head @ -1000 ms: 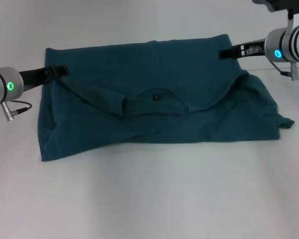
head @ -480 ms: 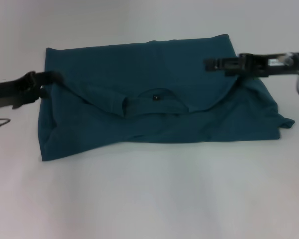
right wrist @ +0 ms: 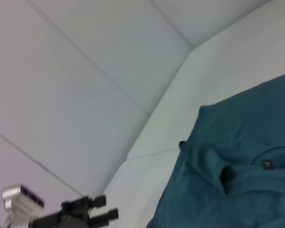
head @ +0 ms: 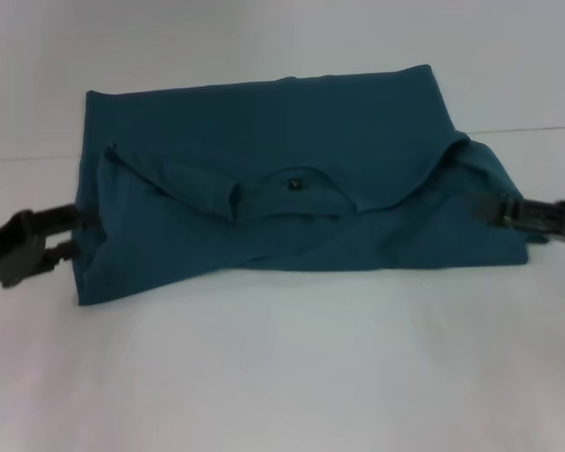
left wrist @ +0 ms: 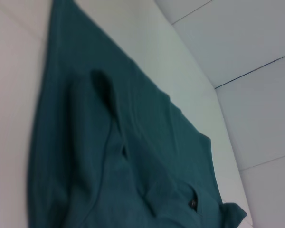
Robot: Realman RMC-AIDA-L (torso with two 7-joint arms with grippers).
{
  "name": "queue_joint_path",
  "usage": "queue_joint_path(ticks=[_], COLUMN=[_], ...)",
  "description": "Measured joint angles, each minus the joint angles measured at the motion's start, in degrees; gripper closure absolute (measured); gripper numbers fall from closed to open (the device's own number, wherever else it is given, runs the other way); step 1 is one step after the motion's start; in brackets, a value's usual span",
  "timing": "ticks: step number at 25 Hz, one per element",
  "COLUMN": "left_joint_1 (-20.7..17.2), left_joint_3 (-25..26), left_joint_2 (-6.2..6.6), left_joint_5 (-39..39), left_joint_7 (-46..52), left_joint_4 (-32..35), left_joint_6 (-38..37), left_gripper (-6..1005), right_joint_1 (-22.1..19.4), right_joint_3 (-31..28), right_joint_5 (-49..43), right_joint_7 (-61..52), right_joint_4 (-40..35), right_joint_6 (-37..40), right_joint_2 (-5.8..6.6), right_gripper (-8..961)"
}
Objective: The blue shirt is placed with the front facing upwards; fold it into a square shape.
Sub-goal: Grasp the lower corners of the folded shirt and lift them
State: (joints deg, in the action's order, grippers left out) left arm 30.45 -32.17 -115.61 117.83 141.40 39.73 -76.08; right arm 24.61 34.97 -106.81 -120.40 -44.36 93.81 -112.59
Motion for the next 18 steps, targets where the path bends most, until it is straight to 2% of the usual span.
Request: queue_joint_path(ticks=[7,11,14,16,18], left_joint_1=[-1.4,-1.4,-1.3,-1.3,-1.5], left_joint_3=[1.5,0.4,0.3,0.7,1.1], left_joint_2=[-0.71,-1.5,-1.25,-1.01,-0.87], left_joint_5=[0.2,0.2,0.6,2.2,4.4], left_joint_7=[0.7,-4.6,-9.2,-8.0,-2.3], left_joint_4=[-4.0,-4.3,-4.3,-4.1,-4.1], left_joint_6=[2.3,6.8,7.3,8.3,9.3], left_gripper=[322,322,322,322,322], right_joint_1=[-2.5,-2.6,-2.6,-2.5,-2.3], right_joint_3=[-1.5,-1.4,-1.5,-1.5,-1.5], right_joint_5=[-0.1,-0.2,-0.3,-0.3,-0.3], right_joint_7=[3.7,4.5,4.5,4.6,4.6], right_joint_4=[3.3,3.4,3.5,3.7,4.1], right_joint_6=[0.3,-0.1,-0.4,-0.5,-0.5], right_joint_2=[0.12,-0.2,-0.2,-0.2,-0.19], right_gripper=[34,35,37,37,38])
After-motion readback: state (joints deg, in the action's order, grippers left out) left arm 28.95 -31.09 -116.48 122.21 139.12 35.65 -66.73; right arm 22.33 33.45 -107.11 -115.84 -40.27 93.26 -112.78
